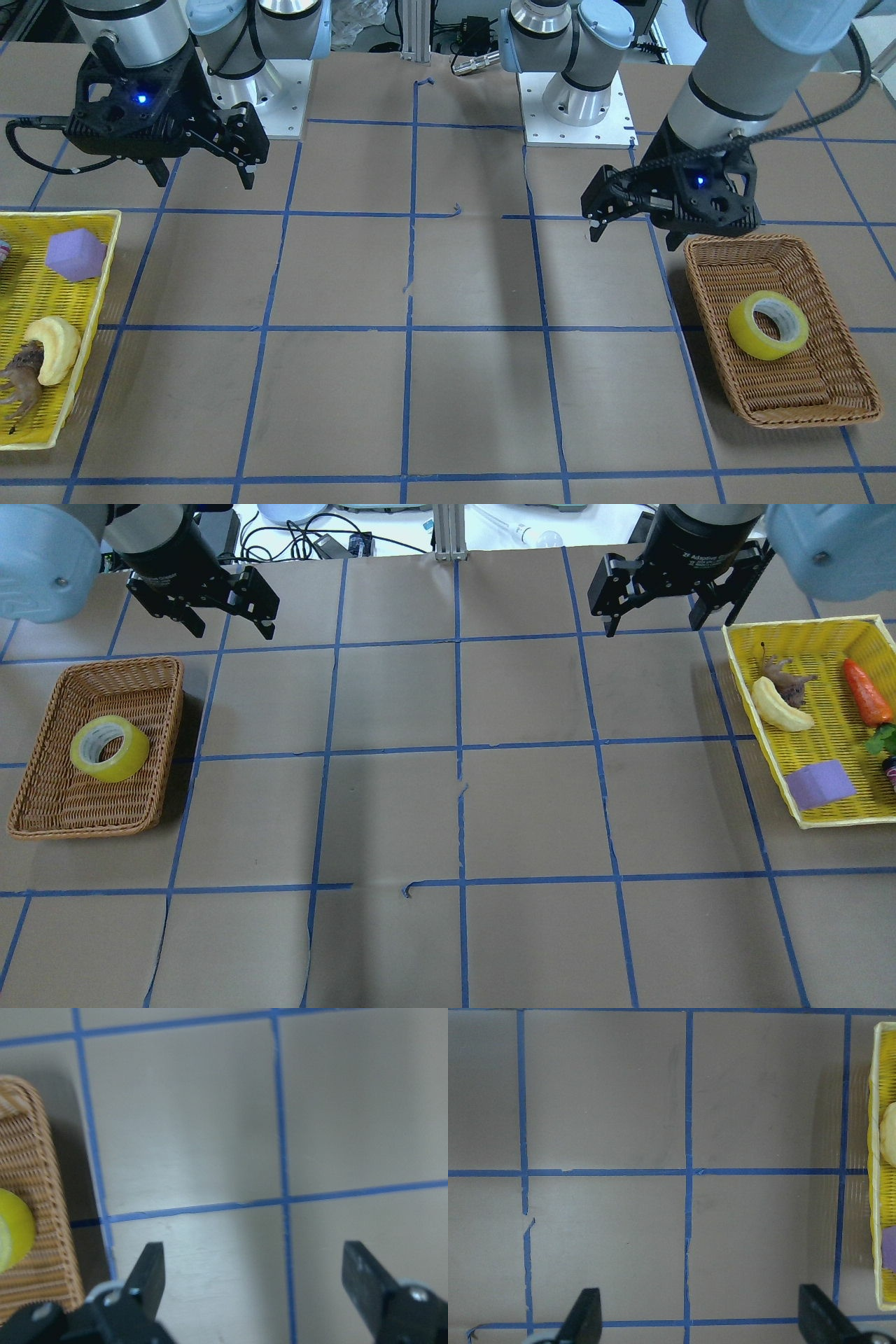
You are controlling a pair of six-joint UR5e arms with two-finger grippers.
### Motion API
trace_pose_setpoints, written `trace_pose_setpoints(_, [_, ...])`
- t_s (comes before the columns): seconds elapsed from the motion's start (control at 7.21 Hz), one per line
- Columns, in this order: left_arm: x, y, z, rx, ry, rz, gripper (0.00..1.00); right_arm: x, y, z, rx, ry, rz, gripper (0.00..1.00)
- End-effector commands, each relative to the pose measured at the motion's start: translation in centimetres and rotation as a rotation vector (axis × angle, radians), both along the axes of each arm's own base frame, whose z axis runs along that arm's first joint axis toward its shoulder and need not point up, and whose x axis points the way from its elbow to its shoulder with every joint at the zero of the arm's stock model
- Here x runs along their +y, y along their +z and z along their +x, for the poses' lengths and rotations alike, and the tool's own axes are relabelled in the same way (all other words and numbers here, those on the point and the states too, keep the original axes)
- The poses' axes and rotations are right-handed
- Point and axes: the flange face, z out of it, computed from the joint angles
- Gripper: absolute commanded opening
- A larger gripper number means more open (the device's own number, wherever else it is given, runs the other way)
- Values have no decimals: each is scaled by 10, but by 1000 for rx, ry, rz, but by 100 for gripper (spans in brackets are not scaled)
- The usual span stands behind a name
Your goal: Transfer tape with both arms
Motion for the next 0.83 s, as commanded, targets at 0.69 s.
trace_pose_setpoints(0.69, [23, 23, -11, -38, 39, -9, 100, 0, -1, 0, 0, 2, 3, 100])
